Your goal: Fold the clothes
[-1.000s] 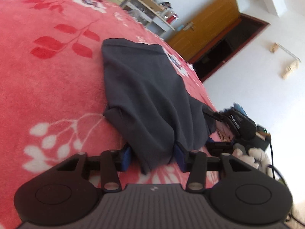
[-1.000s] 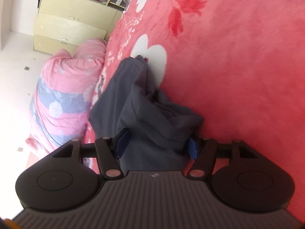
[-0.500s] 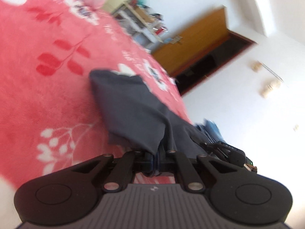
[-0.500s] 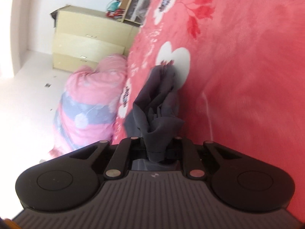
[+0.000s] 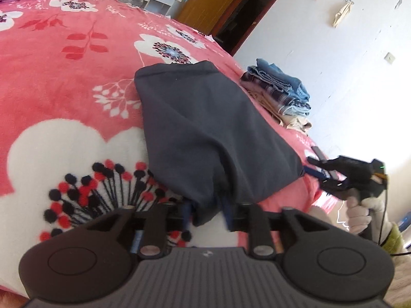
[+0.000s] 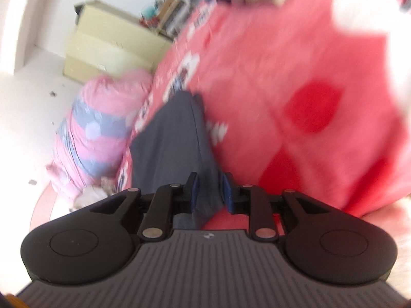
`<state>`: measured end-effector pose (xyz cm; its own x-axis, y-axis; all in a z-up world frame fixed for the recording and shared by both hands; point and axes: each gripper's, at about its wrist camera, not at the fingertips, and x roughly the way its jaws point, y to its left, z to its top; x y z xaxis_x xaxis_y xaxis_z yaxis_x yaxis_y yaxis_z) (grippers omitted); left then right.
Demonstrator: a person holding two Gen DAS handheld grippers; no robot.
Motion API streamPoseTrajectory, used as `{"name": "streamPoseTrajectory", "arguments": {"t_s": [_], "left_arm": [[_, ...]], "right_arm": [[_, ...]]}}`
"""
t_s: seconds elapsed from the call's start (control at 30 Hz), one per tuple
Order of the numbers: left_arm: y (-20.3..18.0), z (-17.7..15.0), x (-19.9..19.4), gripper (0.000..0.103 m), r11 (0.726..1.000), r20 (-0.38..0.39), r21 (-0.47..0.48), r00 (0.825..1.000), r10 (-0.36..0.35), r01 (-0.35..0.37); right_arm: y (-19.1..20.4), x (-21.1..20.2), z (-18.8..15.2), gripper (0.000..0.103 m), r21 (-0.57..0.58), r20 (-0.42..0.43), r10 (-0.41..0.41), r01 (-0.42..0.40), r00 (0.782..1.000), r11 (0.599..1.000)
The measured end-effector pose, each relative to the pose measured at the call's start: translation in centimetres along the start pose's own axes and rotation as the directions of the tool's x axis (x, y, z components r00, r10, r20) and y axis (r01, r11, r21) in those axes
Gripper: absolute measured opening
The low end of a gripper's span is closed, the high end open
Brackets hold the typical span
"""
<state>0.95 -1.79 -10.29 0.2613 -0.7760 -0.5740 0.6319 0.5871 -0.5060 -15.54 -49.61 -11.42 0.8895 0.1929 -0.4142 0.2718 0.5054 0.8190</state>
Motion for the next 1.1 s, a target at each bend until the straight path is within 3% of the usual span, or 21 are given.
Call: {"name": "streamPoseTrajectory", "arguments": {"t_s": [0.13,0.17,0.23,0.27,0.3,0.33,0.37,0.4,0.47,0.6,0.67,0.73,0.83,1.0,1.1], "left_arm": [[-0.2,0.0,0.7,0.044,0.999,-0.017,0.02,0.999,0.03,-0.03],[-0.4,-0.1,0.9,0.043,0.999,-0.023,0.029,0.999,0.04,-0.039],[-0.9,-0.4,1.2,0.04,0.996,-0.023,0.053,0.998,0.066,-0.065],[-1.2,-0.6,1.3,0.034,0.995,-0.022,0.065,0.997,0.078,-0.077],[-1.4,-0.5,1.2,0.012,0.994,-0.015,0.079,0.997,0.081,-0.08],[-1.7,-0.5,1.1,0.003,0.992,-0.008,0.093,0.996,0.084,-0.083],[-1.9,-0.3,0.8,0.003,0.991,0.0,0.109,0.997,0.081,-0.08],[-2.4,0.1,0.3,0.003,0.986,0.01,0.141,0.996,0.089,-0.089],[-3.6,1.4,-0.8,0.003,0.966,0.028,0.234,0.994,0.109,-0.113],[-6.0,2.2,-2.2,0.003,0.885,0.005,0.444,0.989,0.151,-0.137],[-5.8,1.1,-1.5,0.003,0.864,-0.055,0.486,0.982,0.18,-0.131],[-4.7,-0.1,-0.4,0.004,0.866,-0.109,0.479,0.969,0.22,-0.142],[-3.5,-1.1,-0.2,0.004,0.866,-0.115,0.463,0.956,0.27,-0.189],[-2.3,-0.3,-3.8,0.008,0.903,-0.071,0.35,0.954,0.293,-0.251],[-2.2,0.4,-6.7,0.012,0.931,-0.006,0.268,0.966,0.258,-0.247]], "right_arm": [[1.5,-0.8,0.6,0.035,-0.18,0.028,-0.026,0.031,0.999,0.983],[2.0,-0.5,0.6,0.042,-0.223,0.018,-0.021,0.025,1.0,0.974],[2.7,0.4,-0.2,0.045,-0.31,-0.028,-0.001,-0.008,1.0,0.951],[3.1,1.0,-0.6,0.045,-0.36,-0.055,-0.007,-0.013,0.998,0.933],[3.4,1.4,-1.1,0.043,-0.418,-0.072,-0.028,-0.004,0.997,0.909],[3.6,1.8,-1.7,0.038,-0.473,-0.088,-0.051,0.003,0.995,0.881],[3.8,2.1,-2.2,0.016,-0.523,-0.101,-0.074,0.01,0.992,0.852],[4.0,2.1,-2.0,0.008,-0.54,-0.103,-0.093,0.023,0.99,0.841],[4.6,1.6,-1.3,0.006,-0.559,-0.107,-0.089,0.014,0.99,0.829],[7.8,-0.6,-0.6,0.005,-0.718,-0.073,-0.063,-0.009,0.995,0.696],[8.2,-1.1,-1.1,0.005,-0.786,-0.081,-0.083,-0.013,0.993,0.618],[6.8,-0.5,-2.0,0.005,-0.827,-0.102,-0.158,0.005,0.982,0.563],[5.2,0.0,-2.5,0.006,-0.821,-0.11,-0.201,0.025,0.973,0.57],[5.2,-1.8,-1.6,0.012,-0.8,-0.027,-0.212,0.106,0.977,0.59],[5.2,-4.4,0.2,0.013,-0.733,0.047,-0.196,0.167,0.979,0.66]]}}
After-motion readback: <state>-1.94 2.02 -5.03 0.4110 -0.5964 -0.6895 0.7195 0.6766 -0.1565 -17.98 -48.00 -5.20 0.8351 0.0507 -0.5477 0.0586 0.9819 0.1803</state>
